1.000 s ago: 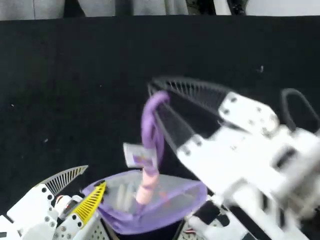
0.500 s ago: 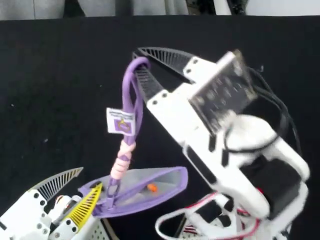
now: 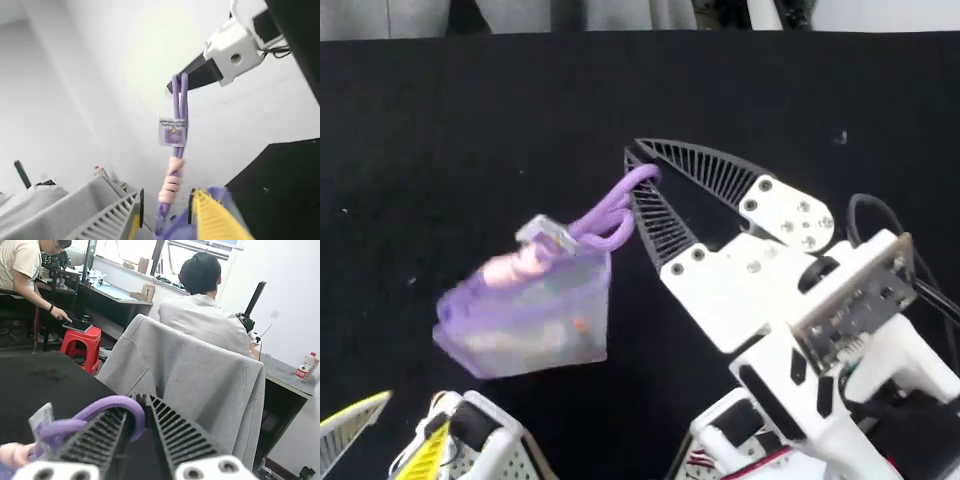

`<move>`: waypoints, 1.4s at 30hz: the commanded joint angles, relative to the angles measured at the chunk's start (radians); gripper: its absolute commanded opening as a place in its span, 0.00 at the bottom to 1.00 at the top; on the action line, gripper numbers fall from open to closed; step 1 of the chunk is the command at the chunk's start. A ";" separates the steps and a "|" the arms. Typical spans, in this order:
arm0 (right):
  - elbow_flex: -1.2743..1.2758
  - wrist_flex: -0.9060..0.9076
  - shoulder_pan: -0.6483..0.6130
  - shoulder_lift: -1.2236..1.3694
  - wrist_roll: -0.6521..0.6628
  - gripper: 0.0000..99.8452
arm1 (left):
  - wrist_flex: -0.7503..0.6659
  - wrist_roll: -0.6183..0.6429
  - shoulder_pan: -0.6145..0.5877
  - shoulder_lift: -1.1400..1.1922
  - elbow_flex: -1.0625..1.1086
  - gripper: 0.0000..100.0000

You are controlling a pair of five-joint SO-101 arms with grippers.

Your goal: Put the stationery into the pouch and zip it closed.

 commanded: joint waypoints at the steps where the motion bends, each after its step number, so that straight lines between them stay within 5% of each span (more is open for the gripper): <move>1: -0.004 -0.015 0.020 -0.019 -0.002 0.01 | 0.012 -0.026 -0.030 0.006 0.073 0.17; 6: -0.010 0.021 0.020 -0.025 -0.002 0.01 | 0.012 -0.091 -0.117 0.005 0.168 0.17; 19: -0.002 0.083 0.021 -0.177 0.041 0.01 | 0.012 -0.095 -0.117 0.005 0.248 0.17; 28: -0.001 0.080 0.021 -0.176 0.040 0.01 | 0.012 -0.094 -0.114 0.005 0.576 0.17; 42: 0.168 -0.080 0.083 -0.176 0.048 0.01 | 0.012 -0.089 -0.113 0.005 0.472 0.17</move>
